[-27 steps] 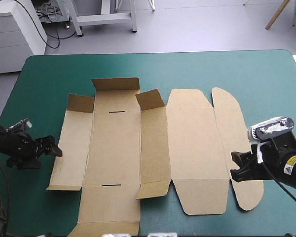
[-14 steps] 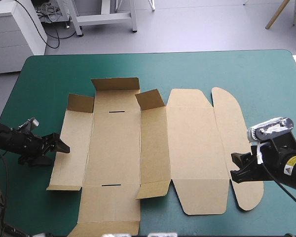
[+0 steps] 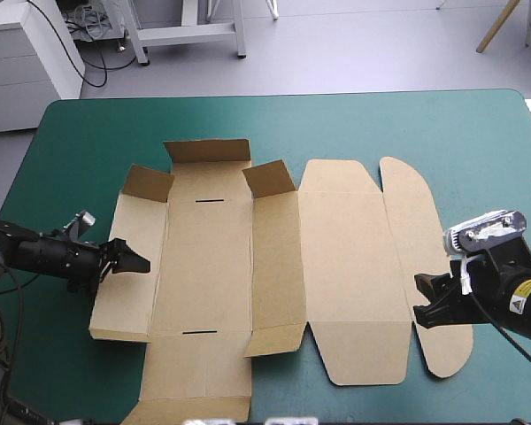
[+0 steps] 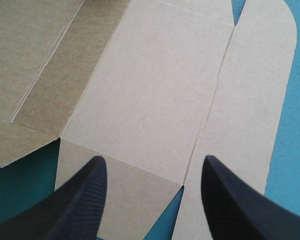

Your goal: Fold the box

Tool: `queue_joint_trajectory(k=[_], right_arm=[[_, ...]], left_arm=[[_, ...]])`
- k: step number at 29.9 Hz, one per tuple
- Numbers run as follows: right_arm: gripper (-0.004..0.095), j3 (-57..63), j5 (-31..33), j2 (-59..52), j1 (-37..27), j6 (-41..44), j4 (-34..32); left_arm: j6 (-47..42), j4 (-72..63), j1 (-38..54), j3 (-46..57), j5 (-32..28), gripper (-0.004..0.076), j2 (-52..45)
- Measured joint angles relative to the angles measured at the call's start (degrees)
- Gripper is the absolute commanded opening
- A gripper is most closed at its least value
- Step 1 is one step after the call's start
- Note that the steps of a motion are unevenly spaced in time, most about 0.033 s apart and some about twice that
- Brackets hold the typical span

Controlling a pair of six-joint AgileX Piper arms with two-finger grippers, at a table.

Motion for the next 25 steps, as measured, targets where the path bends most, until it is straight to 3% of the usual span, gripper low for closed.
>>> queue_joint_trajectory(k=[3, 6, 13, 16, 25], right_arm=[[0.0526, 0.0, -0.1, 0.0, 0.0, -0.1, 0.0], [0.0526, 0.0, -0.3, 0.0, 0.0, -0.2, 0.0], [0.0526, 0.0, -0.4, 0.0, 0.0, -0.2, 0.0], [0.0526, 0.0, -0.4, 0.0, 0.0, -0.3, 0.0], [0.0526, 0.0, -0.4, 0.0, 0.0, -0.4, 0.0]], left_arm=[[0.6, -1.7, -2.5, 0.4, 0.1, 0.0501, 0.1], [1.6, -2.9, -3.9, 0.7, -0.1, 0.0424, 0.2], [1.8, -3.6, -4.4, 1.4, -1.4, 0.0101, 1.1], [2.0, -3.7, -4.5, 1.4, -1.5, 0.0, 1.2], [4.6, -4.4, -4.7, 1.2, -1.3, -0.001, 1.2]])
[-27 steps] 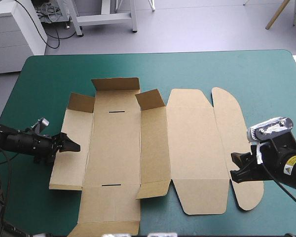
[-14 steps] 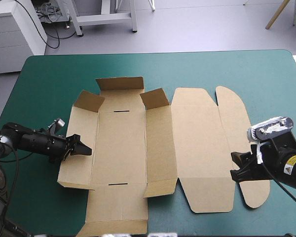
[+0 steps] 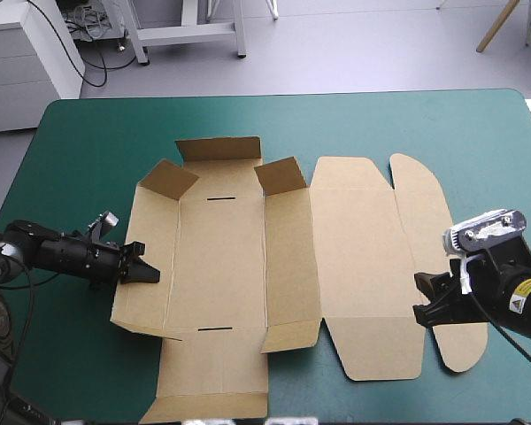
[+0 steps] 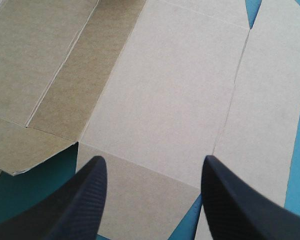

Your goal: Fold the box

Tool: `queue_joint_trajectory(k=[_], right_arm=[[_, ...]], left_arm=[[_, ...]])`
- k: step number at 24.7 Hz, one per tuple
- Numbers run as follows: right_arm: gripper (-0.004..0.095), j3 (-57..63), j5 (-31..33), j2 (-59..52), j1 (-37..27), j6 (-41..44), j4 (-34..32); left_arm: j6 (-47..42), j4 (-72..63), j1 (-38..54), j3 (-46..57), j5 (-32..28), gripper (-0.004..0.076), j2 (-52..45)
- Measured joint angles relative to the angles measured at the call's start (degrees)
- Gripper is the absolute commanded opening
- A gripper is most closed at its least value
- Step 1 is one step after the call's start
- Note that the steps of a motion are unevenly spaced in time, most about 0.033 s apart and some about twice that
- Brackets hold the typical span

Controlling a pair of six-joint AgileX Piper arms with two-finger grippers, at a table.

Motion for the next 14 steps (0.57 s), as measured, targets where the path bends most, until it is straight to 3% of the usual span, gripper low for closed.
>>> queue_joint_trajectory(k=[7, 14], right_arm=[[0.0526, 0.0, 0.0, 0.0, 0.0, 0.0, 0.0], [0.0497, 0.0, -0.1, 0.0, 0.0, 0.5, -0.4]], left_arm=[[0.2, 6.0, -5.5, -9.0, 0.0, -0.001, 0.1], [1.5, 26.7, -20.4, -34.7, 1.8, -0.001, 1.2]])
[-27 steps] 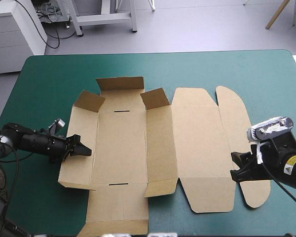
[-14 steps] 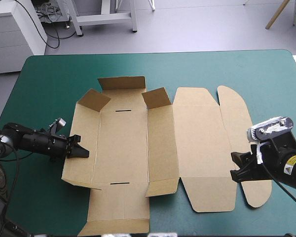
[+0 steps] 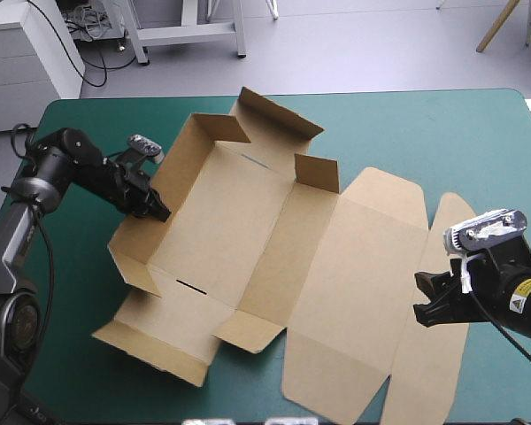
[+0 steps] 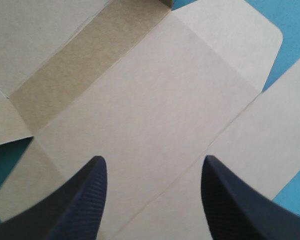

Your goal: Fold the box

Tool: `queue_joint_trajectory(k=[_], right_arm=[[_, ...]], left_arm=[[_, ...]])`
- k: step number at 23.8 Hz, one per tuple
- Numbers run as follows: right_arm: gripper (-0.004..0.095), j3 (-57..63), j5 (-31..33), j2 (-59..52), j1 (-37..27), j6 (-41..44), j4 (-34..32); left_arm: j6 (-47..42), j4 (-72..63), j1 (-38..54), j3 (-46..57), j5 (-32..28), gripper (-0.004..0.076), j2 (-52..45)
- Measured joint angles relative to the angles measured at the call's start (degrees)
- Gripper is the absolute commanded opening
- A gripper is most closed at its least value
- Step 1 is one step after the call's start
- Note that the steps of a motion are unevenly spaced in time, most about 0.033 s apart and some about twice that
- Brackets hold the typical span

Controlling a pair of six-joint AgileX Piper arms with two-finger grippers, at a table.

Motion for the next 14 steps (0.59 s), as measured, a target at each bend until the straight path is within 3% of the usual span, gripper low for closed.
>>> queue_joint_trajectory(k=[6, 14], right_arm=[[0.0451, 0.0, -0.2, 0.0, 0.0, 2.2, -2.0], [0.0448, 0.0, -0.4, 0.0, 0.0, 8.3, -2.2]], left_arm=[[6.1, 13.3, -7.4, -13.9, 1.2, -0.001, 2.7], [18.9, 21.5, -21.9, -16.2, -13.9, -0.001, 4.2]])
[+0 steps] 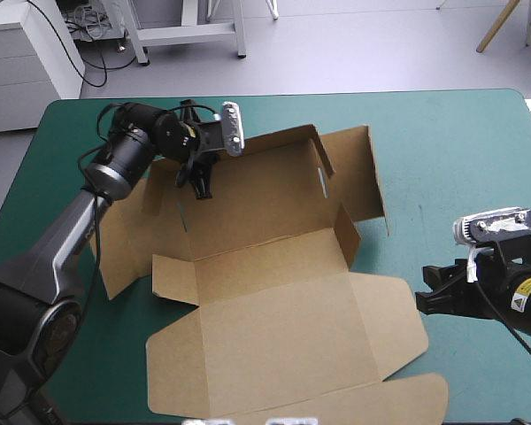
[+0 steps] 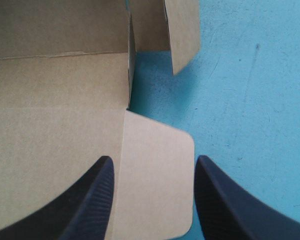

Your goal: Fold the box

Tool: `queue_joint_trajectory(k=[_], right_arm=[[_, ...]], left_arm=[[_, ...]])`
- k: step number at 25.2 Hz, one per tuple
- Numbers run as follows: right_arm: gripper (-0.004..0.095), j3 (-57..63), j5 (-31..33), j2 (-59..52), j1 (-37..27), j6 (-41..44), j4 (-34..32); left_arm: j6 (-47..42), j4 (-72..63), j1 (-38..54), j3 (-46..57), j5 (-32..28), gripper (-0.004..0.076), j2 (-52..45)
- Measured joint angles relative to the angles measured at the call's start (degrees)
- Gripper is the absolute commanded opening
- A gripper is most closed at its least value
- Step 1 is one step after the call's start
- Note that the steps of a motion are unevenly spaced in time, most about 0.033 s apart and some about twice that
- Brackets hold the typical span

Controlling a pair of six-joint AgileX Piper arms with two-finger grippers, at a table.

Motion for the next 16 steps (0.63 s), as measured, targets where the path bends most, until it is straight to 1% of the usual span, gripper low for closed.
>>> queue_joint_trajectory(k=[6, 9, 11, 12, 13, 14, 15, 16], right_arm=[[0.0448, 3.8, -0.8, 0.0, 0.0, 1.5, 0.2], [0.0448, 6.6, -1.8, 0.0, 0.0, 2.2, 0.2], [0.0448, 7.8, -2.2, 0.0, 0.0, 2.7, 0.2], [0.0448, 8.0, -2.4, 0.0, 0.0, 3.0, 0.2], [0.0448, 8.0, -2.6, 0.0, 0.0, 3.2, 0.2], [0.0448, 8.0, -2.7, 0.0, 0.0, 3.4, 0.2], [0.0448, 8.0, -2.4, 0.0, 0.0, 3.4, 0.2], [0.0448, 8.0, -1.5, 0.0, 0.0, 3.4, 0.2]], left_arm=[[1.2, 4.0, -8.2, 0.9, -5.8, -0.001, 0.4], [-1.6, 10.2, -12.9, 3.2, -8.7, -0.001, 0.4], [-6.4, 17.2, -15.8, 5.3, -10.4, -0.001, 0.3], [-13.4, 25.1, -18.4, 7.4, -11.4, -0.001, 0.3], [-16.5, 28.2, -19.4, 8.1, -11.4, -0.001, 0.3], [-24.3, 34.8, -21.5, 8.9, -10.4, -0.001, 0.3], [-27.9, 37.1, -22.8, 9.1, -9.5, -0.001, 0.3], [-33.0, 42.2, -25.2, 9.2, -7.6, -0.001, 0.2]])
